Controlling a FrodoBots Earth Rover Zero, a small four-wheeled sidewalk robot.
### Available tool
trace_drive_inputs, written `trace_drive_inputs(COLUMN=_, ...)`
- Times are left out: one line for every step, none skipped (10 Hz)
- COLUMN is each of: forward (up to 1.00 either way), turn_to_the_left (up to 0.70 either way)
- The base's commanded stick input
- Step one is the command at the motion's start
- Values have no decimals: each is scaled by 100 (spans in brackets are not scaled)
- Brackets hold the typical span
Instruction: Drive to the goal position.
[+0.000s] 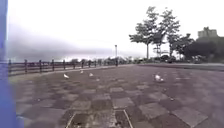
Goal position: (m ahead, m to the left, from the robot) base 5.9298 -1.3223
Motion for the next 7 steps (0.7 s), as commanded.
trace_drive_inputs(forward=100, turn_to_the_left=0)
trace_drive_inputs(forward=100, turn_to_the_left=0)
trace_drive_inputs(forward=100, turn_to_the_left=-19)
trace_drive_inputs(forward=100, turn_to_the_left=-36)
trace_drive_inputs(forward=100, turn_to_the_left=-29)
trace_drive_inputs(forward=100, turn_to_the_left=0)
trace_drive_inputs(forward=100, turn_to_the_left=0)
